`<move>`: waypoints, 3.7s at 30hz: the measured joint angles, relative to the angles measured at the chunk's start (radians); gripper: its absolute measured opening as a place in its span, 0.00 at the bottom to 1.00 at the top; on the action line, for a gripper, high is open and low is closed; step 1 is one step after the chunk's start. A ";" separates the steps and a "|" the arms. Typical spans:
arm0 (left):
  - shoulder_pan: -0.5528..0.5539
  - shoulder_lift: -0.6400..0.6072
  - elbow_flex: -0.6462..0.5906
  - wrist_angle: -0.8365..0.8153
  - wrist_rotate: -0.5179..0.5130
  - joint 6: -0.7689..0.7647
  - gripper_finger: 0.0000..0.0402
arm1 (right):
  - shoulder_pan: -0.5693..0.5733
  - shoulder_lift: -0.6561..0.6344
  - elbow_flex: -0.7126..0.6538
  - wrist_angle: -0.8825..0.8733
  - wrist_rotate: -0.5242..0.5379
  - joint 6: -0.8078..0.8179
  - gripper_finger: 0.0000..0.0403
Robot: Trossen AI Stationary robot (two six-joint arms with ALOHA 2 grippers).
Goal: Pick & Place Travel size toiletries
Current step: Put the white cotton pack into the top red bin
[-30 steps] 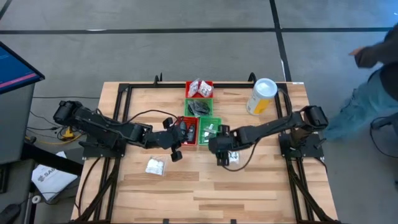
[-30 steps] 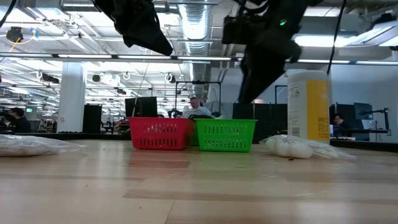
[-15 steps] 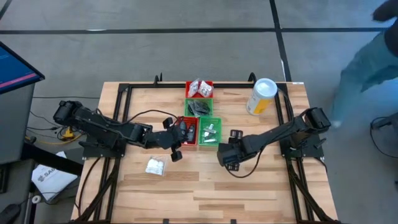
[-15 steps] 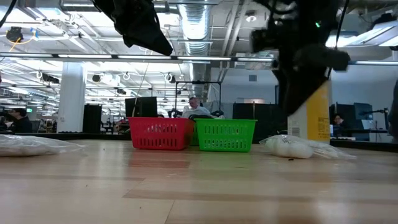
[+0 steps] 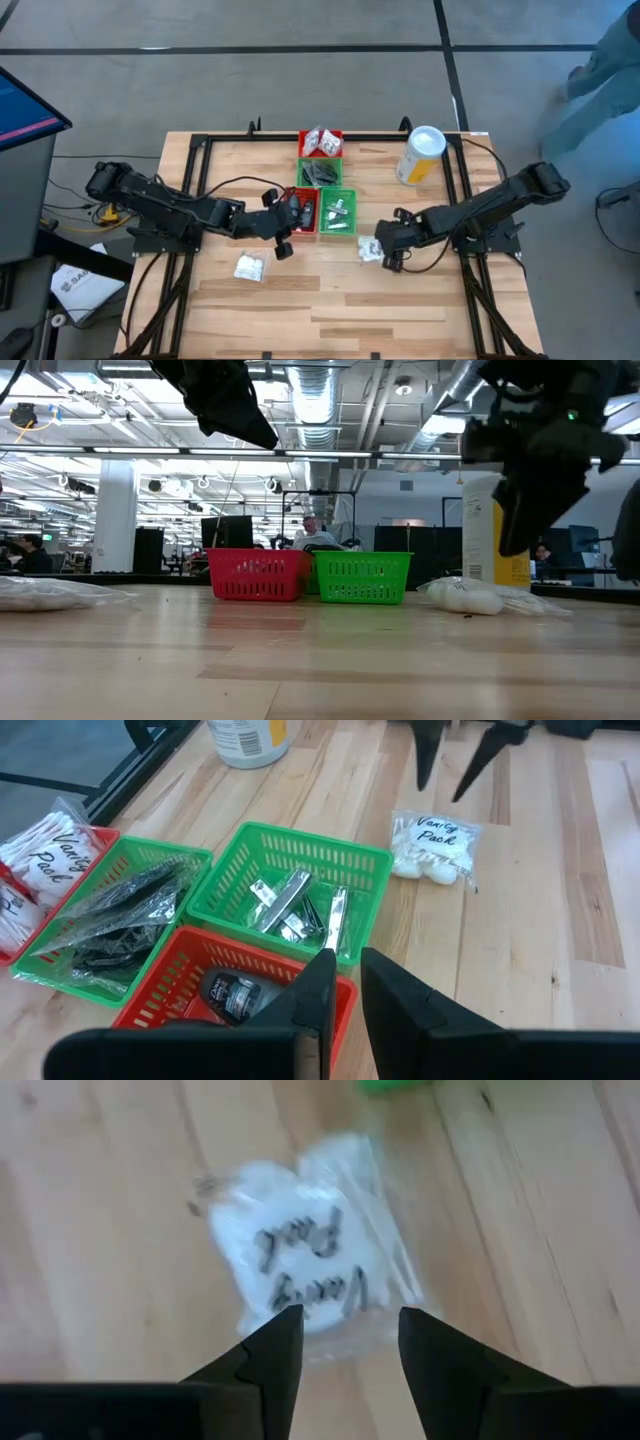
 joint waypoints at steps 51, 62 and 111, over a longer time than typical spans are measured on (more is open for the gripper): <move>0.000 0.000 0.000 0.015 0.000 0.023 0.11 | 0.003 -0.026 -0.474 0.799 -0.050 0.562 0.24; 0.000 0.000 0.000 0.022 0.000 0.023 0.11 | 0.003 -0.022 -0.478 0.803 -0.042 0.491 0.02; 0.000 0.000 0.000 0.040 0.000 0.023 0.11 | -0.024 -0.033 0.133 0.356 -0.184 -0.062 0.00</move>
